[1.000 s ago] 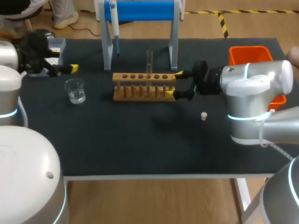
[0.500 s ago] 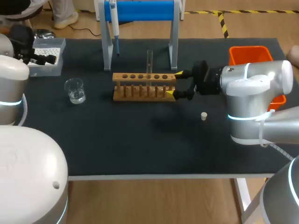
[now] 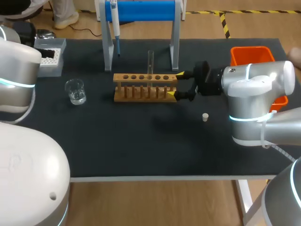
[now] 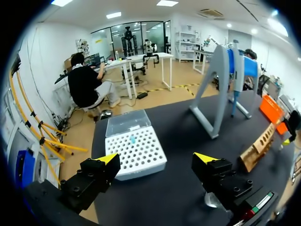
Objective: Invert the test tube, pick up the pipette, mount the tip to pipette, aspirate from beaker and dispense into the tube, eject the tip, return the pipette, and cap with the stopper.
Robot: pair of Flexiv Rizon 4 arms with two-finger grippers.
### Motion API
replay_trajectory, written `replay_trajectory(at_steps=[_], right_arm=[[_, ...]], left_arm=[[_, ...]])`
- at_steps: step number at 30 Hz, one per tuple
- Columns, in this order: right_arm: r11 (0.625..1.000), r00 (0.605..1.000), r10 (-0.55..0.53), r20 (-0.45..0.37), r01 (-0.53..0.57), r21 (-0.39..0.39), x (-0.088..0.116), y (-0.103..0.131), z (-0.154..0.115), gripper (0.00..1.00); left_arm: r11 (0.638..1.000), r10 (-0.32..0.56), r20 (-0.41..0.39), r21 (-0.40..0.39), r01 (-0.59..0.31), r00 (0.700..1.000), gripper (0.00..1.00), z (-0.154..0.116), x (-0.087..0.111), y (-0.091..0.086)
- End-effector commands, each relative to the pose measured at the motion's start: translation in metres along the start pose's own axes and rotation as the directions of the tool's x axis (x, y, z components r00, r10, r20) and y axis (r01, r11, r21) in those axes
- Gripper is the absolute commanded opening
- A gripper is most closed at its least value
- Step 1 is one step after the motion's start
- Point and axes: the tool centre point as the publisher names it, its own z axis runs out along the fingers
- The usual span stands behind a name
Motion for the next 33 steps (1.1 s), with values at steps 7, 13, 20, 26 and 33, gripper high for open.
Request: replay_trajectory(at_steps=[7,13,20,26,33], right_arm=[[1.000,1.000,0.000,0.000,0.000,-0.001,0.000,-0.001,-0.001,1.00],[1.000,1.000,0.000,0.000,0.000,-0.001,0.000,-0.001,-0.001,1.00],[1.000,1.000,0.000,0.000,0.000,-0.001,0.000,-0.001,-0.001,1.00],[1.000,1.000,0.000,0.000,0.000,-0.001,0.000,-0.001,-0.001,1.00],[1.000,1.000,0.000,0.000,0.000,-0.001,0.000,-0.001,-0.001,1.00]], left_arm=[[0.999,-0.044,0.063,-0.015,0.045,0.997,1.00,0.050,-0.025,-0.004],[0.998,-0.057,0.085,-0.003,0.057,0.995,1.00,0.070,-0.027,-0.008],[0.996,-0.080,0.137,0.047,0.074,0.987,1.00,0.077,-0.027,-0.005],[0.993,-0.092,0.158,0.090,0.078,0.983,1.00,0.078,-0.026,-0.002],[0.990,-0.109,0.161,0.104,0.093,0.981,1.00,0.080,-0.025,0.002]])
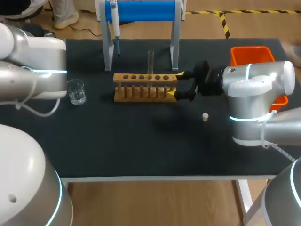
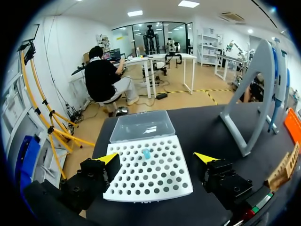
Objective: Invert the test tube, pick up the pipette, mount the tip to pipette, aspirate from beaker and dispense into the tube, eject the tip, return the pipette, and cap with the stopper.
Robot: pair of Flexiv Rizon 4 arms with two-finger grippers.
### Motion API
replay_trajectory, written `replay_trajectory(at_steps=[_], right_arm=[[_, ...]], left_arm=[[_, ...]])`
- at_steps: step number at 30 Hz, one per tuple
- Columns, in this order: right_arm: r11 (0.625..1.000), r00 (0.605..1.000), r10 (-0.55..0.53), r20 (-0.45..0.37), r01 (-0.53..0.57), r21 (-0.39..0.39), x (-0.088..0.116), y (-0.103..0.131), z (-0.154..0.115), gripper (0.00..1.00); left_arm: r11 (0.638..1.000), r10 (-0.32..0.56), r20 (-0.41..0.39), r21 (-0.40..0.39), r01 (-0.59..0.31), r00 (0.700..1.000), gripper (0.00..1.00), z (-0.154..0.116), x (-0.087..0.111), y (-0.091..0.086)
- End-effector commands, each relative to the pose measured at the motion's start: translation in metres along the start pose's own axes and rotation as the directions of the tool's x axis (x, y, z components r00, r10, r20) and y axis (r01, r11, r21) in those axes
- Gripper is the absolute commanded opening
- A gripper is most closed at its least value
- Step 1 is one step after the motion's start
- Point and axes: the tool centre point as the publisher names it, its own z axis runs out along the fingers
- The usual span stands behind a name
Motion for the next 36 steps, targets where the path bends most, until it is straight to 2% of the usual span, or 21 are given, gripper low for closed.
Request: replay_trajectory(at_steps=[1,5,8,16,24,26,36], right_arm=[[1.000,1.000,-0.001,0.000,0.001,-0.001,0.0001,-0.0006,-0.0008,1.00],[1.000,1.000,-0.001,0.000,0.001,-0.001,0.0001,-0.0006,-0.0008,1.00],[1.000,1.000,-0.001,0.000,0.001,-0.001,0.0001,-0.0006,-0.0008,1.00],[1.000,1.000,-0.001,0.000,0.001,-0.001,0.0001,-0.0006,-0.0008,1.00],[1.000,1.000,-0.001,0.000,0.001,-0.001,0.0001,-0.0006,-0.0008,1.00],[1.000,1.000,-0.001,0.000,0.001,-0.001,0.0001,-0.0006,-0.0008,1.00],[1.000,1.000,-0.001,0.000,0.001,-0.001,0.0001,-0.0006,-0.0008,1.00]], left_arm=[[0.998,-0.009,0.006,0.070,0.008,1.000,1.00,0.0039,0.0014,0.0065],[0.997,-0.014,0.005,0.073,0.013,1.000,0.98,0.0056,0.0022,0.0079],[0.997,-0.019,0.008,0.077,0.018,1.000,0.77,0.0065,0.0019,0.0084],[0.997,-0.022,0.010,0.078,0.021,1.000,0.78,0.0074,0.0017,0.0090],[0.997,-0.018,0.004,0.079,0.018,1.000,0.70,0.0087,0.0025,0.0100],[0.997,-0.016,0.002,0.077,0.016,1.000,0.65,0.0096,0.0027,0.0106],[0.997,-0.014,0.005,0.082,0.013,1.000,0.64,0.0128,0.0004,0.0088]])
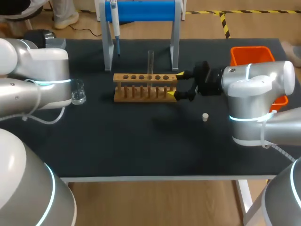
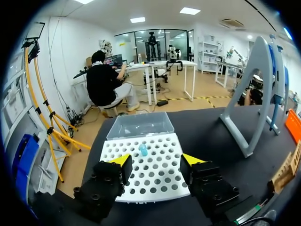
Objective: Invert the test tube, pick up the pipette, mount the tip to pipette, aspirate from beaker and dispense into the tube, eject the tip, return the pipette, and cap with the stopper.
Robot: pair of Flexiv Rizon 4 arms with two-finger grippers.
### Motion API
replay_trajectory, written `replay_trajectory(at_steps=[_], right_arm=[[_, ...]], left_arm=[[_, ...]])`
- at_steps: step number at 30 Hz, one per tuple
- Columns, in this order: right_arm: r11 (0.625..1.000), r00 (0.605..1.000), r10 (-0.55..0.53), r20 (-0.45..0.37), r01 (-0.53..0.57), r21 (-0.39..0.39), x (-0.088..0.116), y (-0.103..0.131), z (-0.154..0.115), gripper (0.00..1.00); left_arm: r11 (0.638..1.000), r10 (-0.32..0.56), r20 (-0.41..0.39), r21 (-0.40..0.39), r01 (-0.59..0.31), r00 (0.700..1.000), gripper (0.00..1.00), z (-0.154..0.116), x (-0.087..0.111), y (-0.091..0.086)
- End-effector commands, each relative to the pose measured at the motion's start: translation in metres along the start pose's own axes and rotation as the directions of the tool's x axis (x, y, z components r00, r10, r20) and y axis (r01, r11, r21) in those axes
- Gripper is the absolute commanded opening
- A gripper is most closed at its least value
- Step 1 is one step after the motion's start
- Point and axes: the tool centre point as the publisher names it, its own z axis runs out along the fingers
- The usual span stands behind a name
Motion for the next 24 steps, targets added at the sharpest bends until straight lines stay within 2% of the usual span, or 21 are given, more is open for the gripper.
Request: replay_trajectory(at_steps=[1,9,17,21,23,24], right_arm=[[1.000,1.000,-0.001,0.000,0.001,-0.001,0.000,-0.001,-0.001,1.00],[1.000,1.000,-0.001,0.000,0.001,-0.001,0.000,-0.001,-0.001,1.00],[1.000,1.000,-0.001,0.000,0.001,-0.001,0.000,-0.001,-0.001,1.00],[1.000,1.000,-0.001,0.000,0.001,-0.001,0.000,-0.001,-0.001,1.00],[1.000,1.000,-0.001,0.000,0.001,-0.001,0.000,-0.001,-0.001,1.00],[1.000,1.000,-0.001,0.000,0.001,-0.001,0.000,-0.001,-0.001,1.00]], left_arm=[[1.000,0.000,0.001,0.012,0.000,1.000,0.64,0.005,-0.002,-0.001],[1.000,0.002,0.002,0.017,-0.002,1.000,0.59,0.012,-0.007,-0.006],[1.000,0.009,-0.001,0.018,-0.009,1.000,0.64,0.020,-0.012,-0.012],[1.000,0.011,-0.004,0.017,-0.011,1.000,0.62,0.023,-0.013,-0.013],[1.000,0.012,-0.006,0.016,-0.012,1.000,0.49,0.025,-0.014,-0.013],[1.000,0.012,-0.007,0.014,-0.011,1.000,0.49,0.026,-0.014,-0.013]])
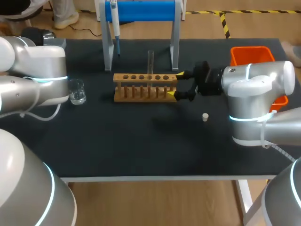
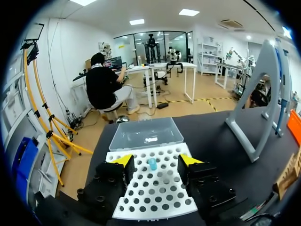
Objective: Invert the test tube, pick up the pipette, mount the tip to pipette, aspirate from beaker and dispense into the tube, eject the tip, return the pipette, and cap with the stopper.
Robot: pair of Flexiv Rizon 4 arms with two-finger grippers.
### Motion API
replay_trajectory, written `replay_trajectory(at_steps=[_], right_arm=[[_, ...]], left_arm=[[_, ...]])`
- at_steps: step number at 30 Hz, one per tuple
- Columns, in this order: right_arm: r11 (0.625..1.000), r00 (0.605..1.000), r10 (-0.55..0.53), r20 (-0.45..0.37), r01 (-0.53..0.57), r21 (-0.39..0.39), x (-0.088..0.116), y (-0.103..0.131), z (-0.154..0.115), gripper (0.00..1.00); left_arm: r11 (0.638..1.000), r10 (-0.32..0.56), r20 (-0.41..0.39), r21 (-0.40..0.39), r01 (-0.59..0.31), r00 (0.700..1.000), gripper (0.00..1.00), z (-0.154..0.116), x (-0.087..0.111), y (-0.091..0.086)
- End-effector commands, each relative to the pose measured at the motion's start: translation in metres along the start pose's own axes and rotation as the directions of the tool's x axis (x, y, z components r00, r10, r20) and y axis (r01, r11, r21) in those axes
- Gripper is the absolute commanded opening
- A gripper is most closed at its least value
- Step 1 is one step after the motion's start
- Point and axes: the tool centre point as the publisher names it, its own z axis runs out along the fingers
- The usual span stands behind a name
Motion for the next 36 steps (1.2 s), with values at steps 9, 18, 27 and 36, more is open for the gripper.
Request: replay_trajectory(at_steps=[9,18,27,36], right_arm=[[1.000,1.000,0.000,0.000,0.000,-0.001,0.0001,-0.0006,-0.0008,1.00],[1.000,1.000,0.000,0.000,0.000,-0.001,0.0001,-0.0006,-0.0008,1.00],[1.000,1.000,0.000,0.000,0.000,-0.001,0.0001,-0.0006,-0.0008,1.00],[1.000,1.000,0.000,0.000,0.000,-0.001,0.0001,-0.0006,-0.0008,1.00]], left_arm=[[1.000,-0.003,-0.001,-0.014,0.003,1.000,0.49,0.0100,-0.0012,-0.0002],[1.000,0.000,-0.001,-0.017,0.000,1.000,0.48,0.0145,-0.0031,-0.0018],[1.000,-0.003,0.003,-0.026,0.003,1.000,0.43,0.0164,-0.0041,-0.0018],[0.999,-0.030,0.004,-0.023,0.030,1.000,0.40,0.0158,-0.0048,0.0026]])
